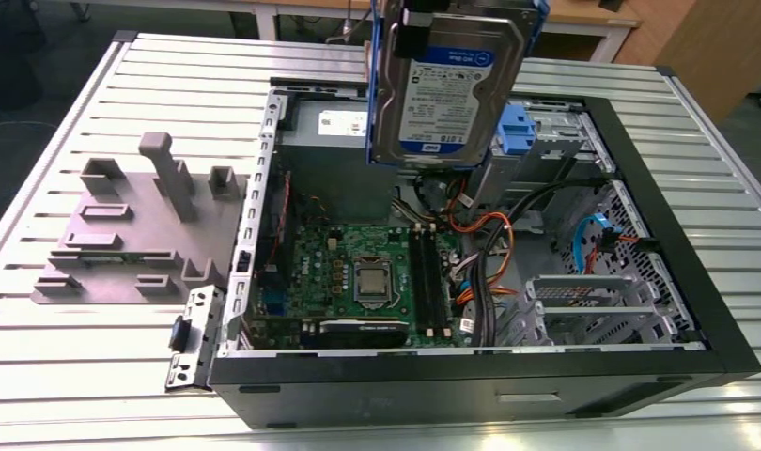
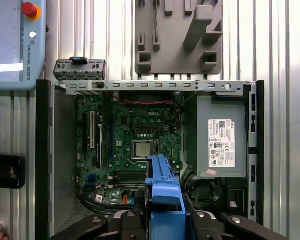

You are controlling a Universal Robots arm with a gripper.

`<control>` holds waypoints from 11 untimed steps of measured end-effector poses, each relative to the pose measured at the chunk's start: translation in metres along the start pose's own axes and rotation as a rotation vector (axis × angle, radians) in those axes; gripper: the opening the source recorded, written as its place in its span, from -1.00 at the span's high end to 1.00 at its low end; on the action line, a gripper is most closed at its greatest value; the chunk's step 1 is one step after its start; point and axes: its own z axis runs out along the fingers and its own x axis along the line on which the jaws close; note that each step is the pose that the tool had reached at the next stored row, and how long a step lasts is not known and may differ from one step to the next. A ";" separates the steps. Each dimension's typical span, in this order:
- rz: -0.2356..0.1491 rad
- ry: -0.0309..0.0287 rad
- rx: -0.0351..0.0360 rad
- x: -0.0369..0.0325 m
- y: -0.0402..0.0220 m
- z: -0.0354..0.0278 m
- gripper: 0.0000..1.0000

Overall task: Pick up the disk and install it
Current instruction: 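Insert the disk into the insertion slot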

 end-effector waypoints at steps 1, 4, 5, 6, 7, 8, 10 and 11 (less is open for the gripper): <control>0.000 0.0008 0.0000 0.0008 0.0000 0.0000 0.27; 0.000 0.0036 0.0001 0.0020 0.0000 0.0001 0.27; 0.000 0.0045 0.0000 0.0023 0.0000 0.0000 0.27; 0.000 0.0054 0.0001 0.0027 0.0000 0.0001 0.27; 0.000 0.0064 0.0001 0.0031 0.0000 0.0001 0.27; 0.000 0.0073 0.0001 0.0034 0.0000 0.0001 0.27; 0.000 0.0091 0.0001 0.0040 -0.0001 0.0001 0.27; 0.000 0.0097 0.0001 0.0041 0.0000 0.0001 0.27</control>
